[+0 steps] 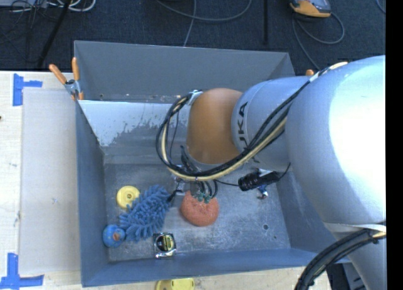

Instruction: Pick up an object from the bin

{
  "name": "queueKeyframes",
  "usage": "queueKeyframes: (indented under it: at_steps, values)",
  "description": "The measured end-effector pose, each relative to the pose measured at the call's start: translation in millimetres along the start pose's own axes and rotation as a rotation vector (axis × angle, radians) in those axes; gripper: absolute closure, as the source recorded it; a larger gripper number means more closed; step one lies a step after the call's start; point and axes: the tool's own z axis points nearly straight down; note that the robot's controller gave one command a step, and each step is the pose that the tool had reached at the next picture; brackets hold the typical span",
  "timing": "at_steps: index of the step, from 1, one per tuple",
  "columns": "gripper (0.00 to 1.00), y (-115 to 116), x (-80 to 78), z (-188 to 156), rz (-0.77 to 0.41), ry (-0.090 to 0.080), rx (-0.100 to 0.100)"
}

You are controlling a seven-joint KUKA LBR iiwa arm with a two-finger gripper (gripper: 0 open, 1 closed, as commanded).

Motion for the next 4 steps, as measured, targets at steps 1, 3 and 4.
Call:
queueKeyframes:
  at_steps: [1,3,4]
  values:
    - [1.0,-1.1,0.6,-1.4,0.001,0.001,0.0]
    - [0.0,-9.7,-16.4,-87.2,-0.013,0.001,0.0]
    - [0.0,-9.7,-16.4,-87.2,-0.014,0.001,0.0]
